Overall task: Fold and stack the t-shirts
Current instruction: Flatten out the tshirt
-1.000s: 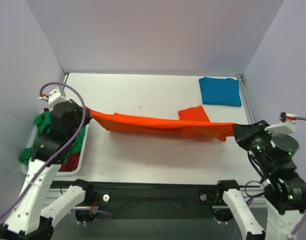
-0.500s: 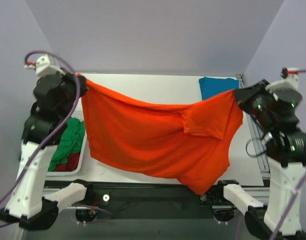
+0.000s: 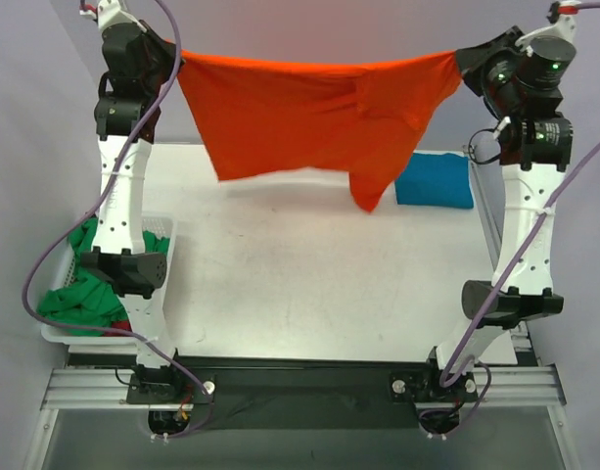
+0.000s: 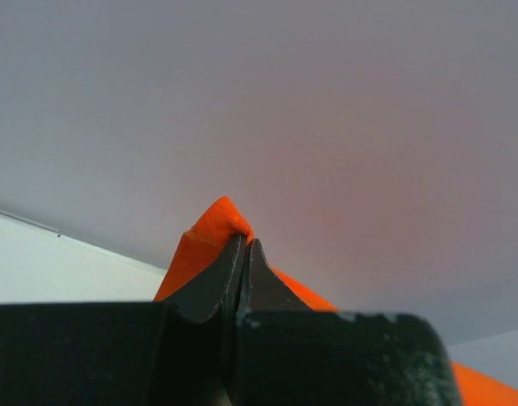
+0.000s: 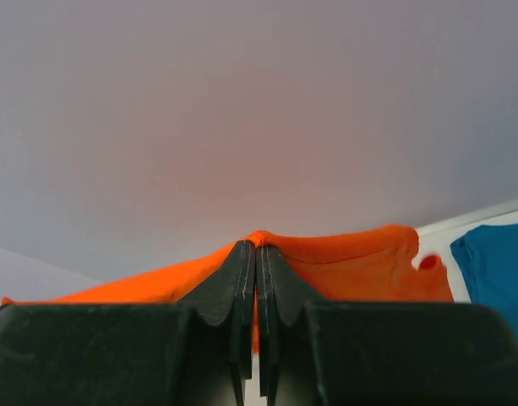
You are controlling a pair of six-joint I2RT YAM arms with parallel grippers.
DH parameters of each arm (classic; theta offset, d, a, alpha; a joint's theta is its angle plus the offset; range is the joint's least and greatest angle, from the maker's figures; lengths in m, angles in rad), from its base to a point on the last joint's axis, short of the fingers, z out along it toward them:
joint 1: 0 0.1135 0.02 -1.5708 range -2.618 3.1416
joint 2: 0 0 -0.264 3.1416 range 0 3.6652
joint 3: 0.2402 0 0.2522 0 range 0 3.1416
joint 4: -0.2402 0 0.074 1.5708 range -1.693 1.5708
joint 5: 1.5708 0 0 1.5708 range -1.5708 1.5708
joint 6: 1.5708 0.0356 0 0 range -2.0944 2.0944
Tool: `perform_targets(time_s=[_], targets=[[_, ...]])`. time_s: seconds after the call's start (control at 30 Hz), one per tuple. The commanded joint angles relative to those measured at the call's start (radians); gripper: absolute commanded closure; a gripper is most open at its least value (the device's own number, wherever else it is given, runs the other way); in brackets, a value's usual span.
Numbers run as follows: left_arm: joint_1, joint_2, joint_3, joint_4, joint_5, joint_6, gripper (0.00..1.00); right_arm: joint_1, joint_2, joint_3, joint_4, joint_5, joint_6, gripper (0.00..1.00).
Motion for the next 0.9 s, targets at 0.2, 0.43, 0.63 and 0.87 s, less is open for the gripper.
perform_targets(time_s=[0.2, 0.43, 0.63, 0.87], targets=[[0.034, -0.276, -0.514, 0.194, 0.095, -0.032, 1.0, -0.115, -0.183, -0.421, 0.144, -0.102, 0.067, 1.0], [0.028, -0.453, -1.183, 0.395, 0.102, -0.091, 1.0, -0.169, -0.289, -0.975, 0.138, -0.084, 0.021, 1.0], [0.021, -0.419, -1.501, 0.449, 0.092, -0.125, 1.0, -0.161, -0.11, -1.161, 0.135, -0.044, -0.02, 1.0], [0.002, -0.422, -1.645, 0.4, 0.035, -0.167, 1.0, -0.156, -0.077, -1.267, 0.124, 0.043, -0.036, 0.98]])
